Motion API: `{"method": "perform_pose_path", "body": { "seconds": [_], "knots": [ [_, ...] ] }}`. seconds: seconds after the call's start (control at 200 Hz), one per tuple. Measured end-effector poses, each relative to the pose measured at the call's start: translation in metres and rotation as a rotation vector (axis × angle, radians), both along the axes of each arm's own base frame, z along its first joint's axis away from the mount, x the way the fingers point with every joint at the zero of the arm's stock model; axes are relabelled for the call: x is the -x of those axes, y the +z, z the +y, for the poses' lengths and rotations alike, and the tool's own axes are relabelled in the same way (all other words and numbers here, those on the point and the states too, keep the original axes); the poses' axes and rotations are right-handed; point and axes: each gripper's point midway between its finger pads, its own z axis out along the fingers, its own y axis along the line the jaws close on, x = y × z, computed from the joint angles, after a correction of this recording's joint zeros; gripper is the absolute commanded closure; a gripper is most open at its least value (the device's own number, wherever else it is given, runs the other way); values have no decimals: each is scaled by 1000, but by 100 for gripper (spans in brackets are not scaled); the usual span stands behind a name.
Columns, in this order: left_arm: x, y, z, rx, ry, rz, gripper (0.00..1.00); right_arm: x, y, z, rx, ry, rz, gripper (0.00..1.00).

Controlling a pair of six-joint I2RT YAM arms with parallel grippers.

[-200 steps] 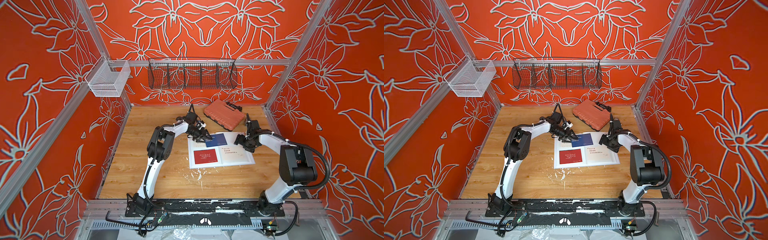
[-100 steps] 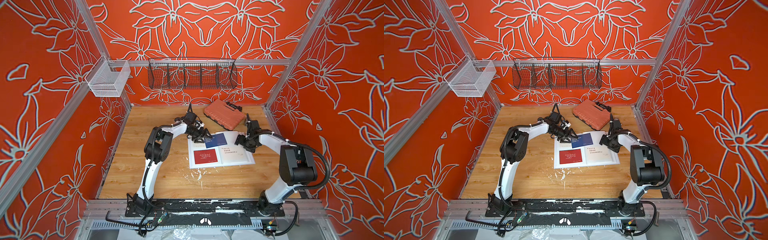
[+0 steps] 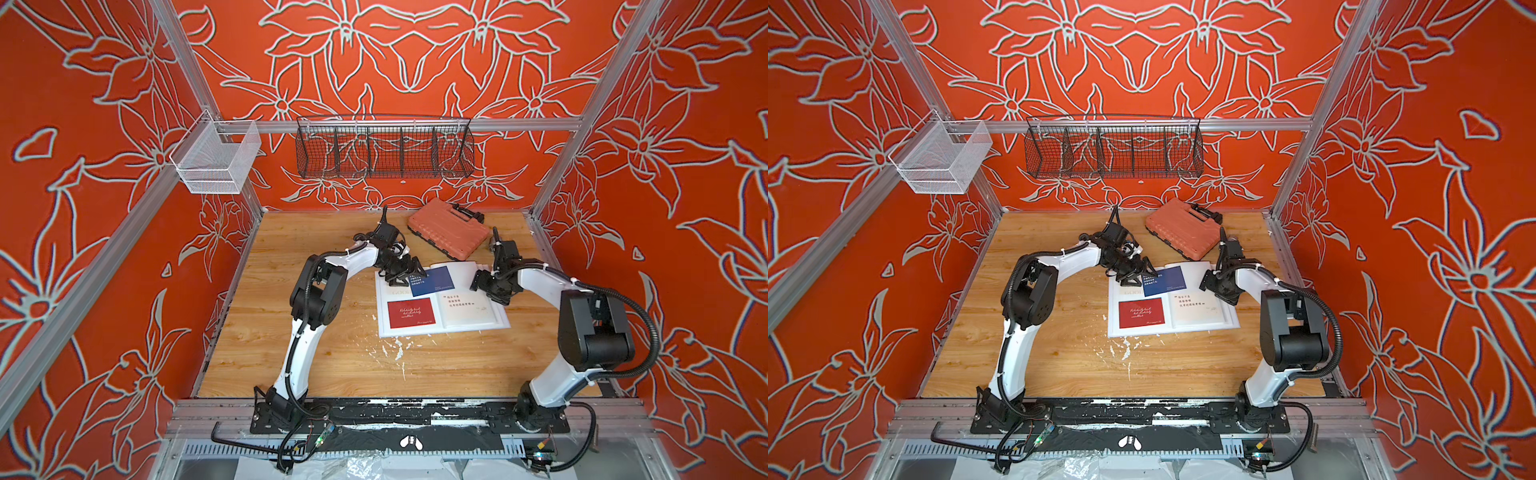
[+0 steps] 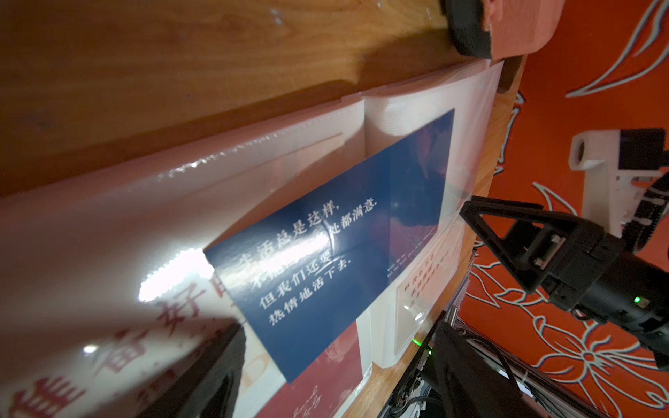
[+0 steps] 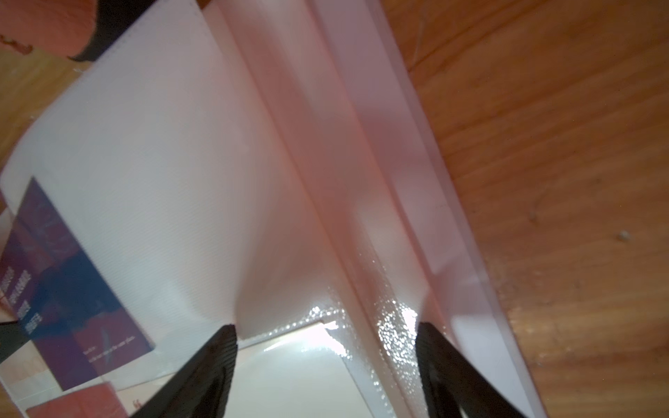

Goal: Place the photos into the photo albums
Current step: Insert the photo into the photo album.

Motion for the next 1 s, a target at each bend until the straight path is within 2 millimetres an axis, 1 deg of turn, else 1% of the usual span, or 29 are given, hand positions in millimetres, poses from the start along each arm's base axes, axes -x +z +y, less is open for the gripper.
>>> {"method": "perform_pose_path", "body": {
  "seconds": [0.085, 0.16, 0.32, 0.605, 0.806, 1.001],
  "knots": [
    [0, 0, 2, -15, 9, 2, 18, 3, -6, -4, 30, 8, 37, 30],
    [1, 0, 2, -19, 12, 6, 18, 1, -6, -7, 57, 16, 52, 32],
    [1, 0, 2, -19, 19, 16, 17, 0, -9, -11, 112, 42, 76, 32],
    [3, 4, -3, -19, 26, 33, 16, -6, -10, -7, 147, 79, 90, 34],
    [6, 9, -13, -26, 10, 43, 16, -6, -10, -7, 148, 83, 93, 34],
    [5, 8, -19, -28, 8, 61, 16, -6, -10, -7, 147, 83, 94, 34]
  ]
}}
